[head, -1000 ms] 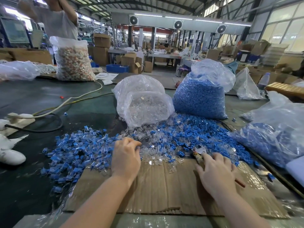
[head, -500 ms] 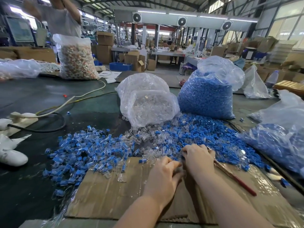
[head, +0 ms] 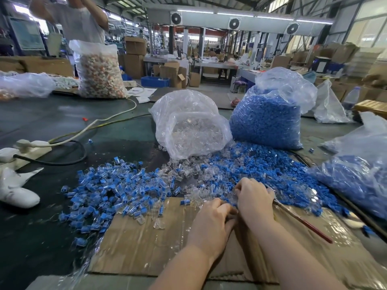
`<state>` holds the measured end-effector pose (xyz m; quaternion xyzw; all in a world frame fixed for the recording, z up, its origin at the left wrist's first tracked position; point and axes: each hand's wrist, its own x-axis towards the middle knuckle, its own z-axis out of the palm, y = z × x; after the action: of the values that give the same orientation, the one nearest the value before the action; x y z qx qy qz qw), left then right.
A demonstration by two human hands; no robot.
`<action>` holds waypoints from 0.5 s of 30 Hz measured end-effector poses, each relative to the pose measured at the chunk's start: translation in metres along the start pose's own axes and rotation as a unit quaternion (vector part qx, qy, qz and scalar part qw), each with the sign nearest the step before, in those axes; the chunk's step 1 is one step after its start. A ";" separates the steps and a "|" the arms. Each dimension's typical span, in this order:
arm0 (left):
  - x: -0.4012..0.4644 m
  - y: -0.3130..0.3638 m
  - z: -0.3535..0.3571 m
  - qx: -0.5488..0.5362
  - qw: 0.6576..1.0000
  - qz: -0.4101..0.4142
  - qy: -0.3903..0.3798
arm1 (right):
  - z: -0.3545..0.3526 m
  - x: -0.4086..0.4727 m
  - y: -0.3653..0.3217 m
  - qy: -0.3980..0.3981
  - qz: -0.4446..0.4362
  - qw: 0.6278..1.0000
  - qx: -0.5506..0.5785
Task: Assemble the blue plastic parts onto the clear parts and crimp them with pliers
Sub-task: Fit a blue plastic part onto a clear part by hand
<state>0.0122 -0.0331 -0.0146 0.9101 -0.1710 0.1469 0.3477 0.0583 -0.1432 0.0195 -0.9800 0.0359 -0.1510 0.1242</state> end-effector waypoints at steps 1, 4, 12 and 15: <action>0.000 0.000 0.000 -0.004 1.000 -0.002 0.004 | 0.000 -0.004 0.001 0.020 -0.003 0.999 0.045; 0.000 0.000 0.001 -0.002 1.000 -0.005 0.008 | -0.002 -0.016 0.002 0.047 0.023 0.980 0.194; 0.001 0.001 -0.008 -0.084 0.990 -0.080 0.077 | 0.002 -0.048 0.019 0.078 0.062 0.942 0.320; 0.001 0.001 -0.011 -0.121 0.982 -0.113 0.088 | 0.002 -0.054 0.016 0.095 0.041 0.932 0.349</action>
<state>0.0107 -0.0264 -0.0059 0.8583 -0.0523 0.1641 0.4833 0.0066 -0.1520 -0.0016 -0.8539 0.0331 -0.2407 0.4601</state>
